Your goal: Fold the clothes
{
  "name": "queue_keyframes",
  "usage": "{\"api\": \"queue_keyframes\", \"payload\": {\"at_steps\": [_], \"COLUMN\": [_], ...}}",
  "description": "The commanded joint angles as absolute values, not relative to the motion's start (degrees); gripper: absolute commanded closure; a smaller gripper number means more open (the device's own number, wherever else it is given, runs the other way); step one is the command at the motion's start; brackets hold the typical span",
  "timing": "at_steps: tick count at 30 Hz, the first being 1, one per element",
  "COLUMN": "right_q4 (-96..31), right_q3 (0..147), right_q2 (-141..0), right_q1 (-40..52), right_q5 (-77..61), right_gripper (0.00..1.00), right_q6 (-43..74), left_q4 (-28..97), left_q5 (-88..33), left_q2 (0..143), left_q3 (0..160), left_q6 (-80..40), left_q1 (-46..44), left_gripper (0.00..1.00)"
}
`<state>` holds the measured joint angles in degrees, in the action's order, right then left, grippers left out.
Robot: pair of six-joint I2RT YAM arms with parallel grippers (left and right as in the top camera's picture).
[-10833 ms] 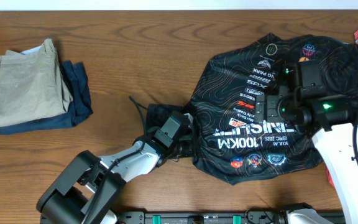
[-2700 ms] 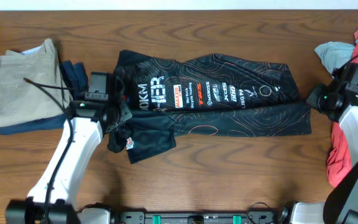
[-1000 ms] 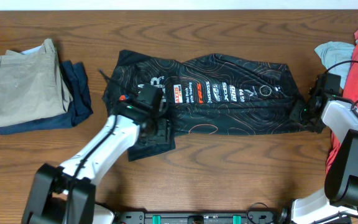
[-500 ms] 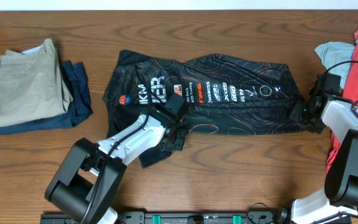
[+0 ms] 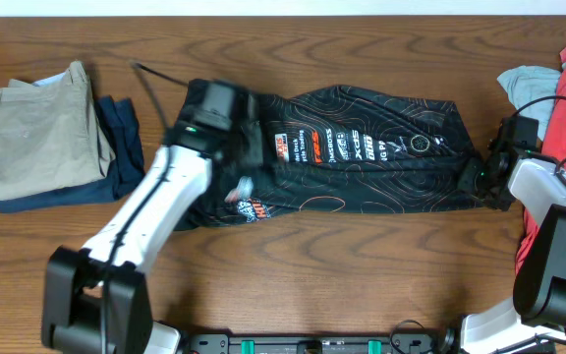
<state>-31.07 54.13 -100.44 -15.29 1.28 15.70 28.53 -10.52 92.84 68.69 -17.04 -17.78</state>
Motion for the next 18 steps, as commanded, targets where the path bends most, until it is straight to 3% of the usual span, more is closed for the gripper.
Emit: {"api": "queue_keyframes", "payload": {"at_steps": [1,3,4,5,13,18], "right_q4": [-31.33,-31.31,-31.27,-31.24,-31.07,-31.09], "right_q3": [53.49,53.49,53.49,53.49,53.49,53.49], "right_q2": [-100.77,-100.77,-100.77,-100.77,-100.77,-100.77], "right_q1": [-14.98,-14.98,-14.98,-14.98,-14.98,-14.98], "right_q5": [2.13,2.13,2.13,2.13,2.13,2.13], "right_gripper": [0.65,0.65,0.65,0.65,0.65,0.65], "right_q6": [15.59,15.59,15.59,15.59,15.59,15.59], "left_q4": [27.31,27.86,29.08,30.92,52.47,51.7], "left_q5": [-10.5,-10.5,-10.5,-10.5,-4.38,-3.14], "left_q2": [92.88,92.9,92.9,92.9,92.9,92.9], "left_q3": [68.9,68.9,68.9,68.9,68.01,64.18], "left_q6": [-16.99,-17.19,-17.19,-17.19,-18.85,-19.64], "left_q1": [-15.27,-14.17,-13.74,-13.32,-11.22,-10.52], "left_gripper": [0.69,0.32,0.2,0.15,0.02,0.0]}}
